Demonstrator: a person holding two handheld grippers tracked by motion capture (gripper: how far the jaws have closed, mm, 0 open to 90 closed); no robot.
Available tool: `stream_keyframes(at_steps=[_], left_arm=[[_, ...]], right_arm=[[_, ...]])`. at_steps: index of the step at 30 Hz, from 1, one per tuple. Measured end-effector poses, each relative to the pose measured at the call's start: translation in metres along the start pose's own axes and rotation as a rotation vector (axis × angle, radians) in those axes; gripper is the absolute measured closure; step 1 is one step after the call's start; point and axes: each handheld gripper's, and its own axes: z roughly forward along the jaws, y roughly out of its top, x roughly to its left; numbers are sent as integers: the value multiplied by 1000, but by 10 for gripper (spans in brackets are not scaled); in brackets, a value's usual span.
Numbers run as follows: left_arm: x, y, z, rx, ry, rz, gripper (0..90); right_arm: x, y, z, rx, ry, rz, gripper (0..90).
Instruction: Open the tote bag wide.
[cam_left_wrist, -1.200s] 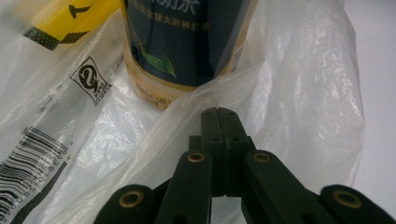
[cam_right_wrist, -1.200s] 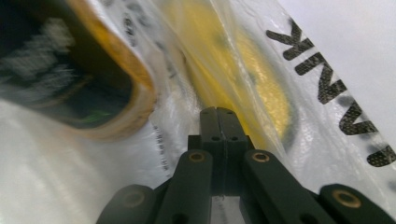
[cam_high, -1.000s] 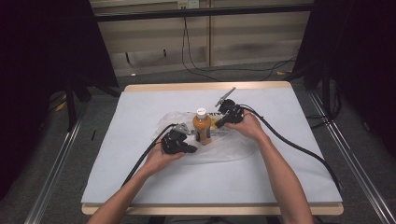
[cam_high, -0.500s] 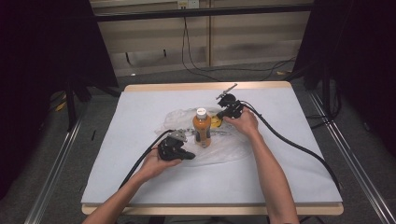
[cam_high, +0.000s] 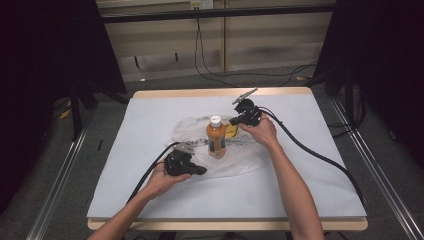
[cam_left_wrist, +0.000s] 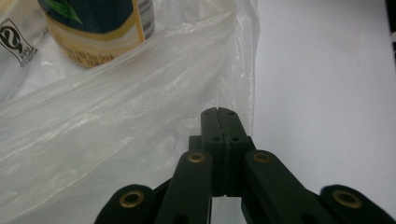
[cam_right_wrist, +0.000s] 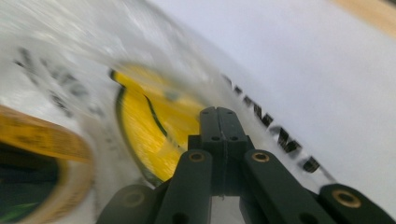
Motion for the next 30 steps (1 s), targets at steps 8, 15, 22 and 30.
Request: stream_keyframes(at_steps=[8, 15, 22, 30], left_arm=[[-12, -4, -30, -179, 21, 11, 900], [-24, -19, -50, -265, 93, 20, 762], [-40, -36, -69, -345, 240, -13, 432], [-42, -59, -86, -382, 331, -81, 155]], right_arm=[[12, -8, -45, -127, -15, -48, 900], [16, -37, -82, -272, -17, -12, 649], [31, -71, -113, -373, -38, 48, 287], [49, -112, -154, -452, -91, 92, 110]])
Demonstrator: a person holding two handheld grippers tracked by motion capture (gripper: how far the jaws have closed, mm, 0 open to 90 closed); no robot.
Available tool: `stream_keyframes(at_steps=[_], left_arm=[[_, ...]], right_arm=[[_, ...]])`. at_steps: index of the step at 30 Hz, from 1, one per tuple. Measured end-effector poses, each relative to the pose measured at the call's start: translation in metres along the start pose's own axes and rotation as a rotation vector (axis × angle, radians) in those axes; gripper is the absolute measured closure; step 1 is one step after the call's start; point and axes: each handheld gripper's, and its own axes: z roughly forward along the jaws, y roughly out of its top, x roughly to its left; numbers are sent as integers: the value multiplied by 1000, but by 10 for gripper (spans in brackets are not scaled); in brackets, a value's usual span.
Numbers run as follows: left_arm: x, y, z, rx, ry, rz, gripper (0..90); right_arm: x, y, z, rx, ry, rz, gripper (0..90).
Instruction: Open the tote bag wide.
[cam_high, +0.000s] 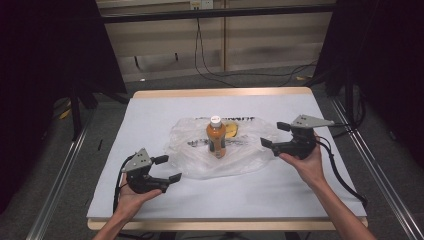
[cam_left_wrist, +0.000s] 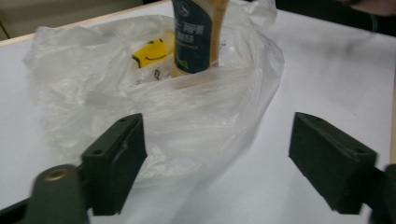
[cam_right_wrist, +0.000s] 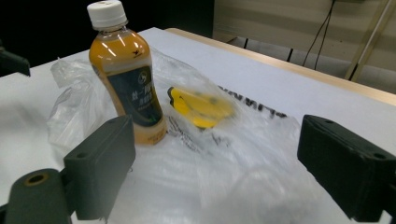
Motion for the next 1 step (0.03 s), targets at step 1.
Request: stream_keyframes(at_steps=[1], left_arm=[[1, 1, -1, -6, 17, -10, 127]], right_arm=[[1, -3, -7, -10, -4, -6, 110]])
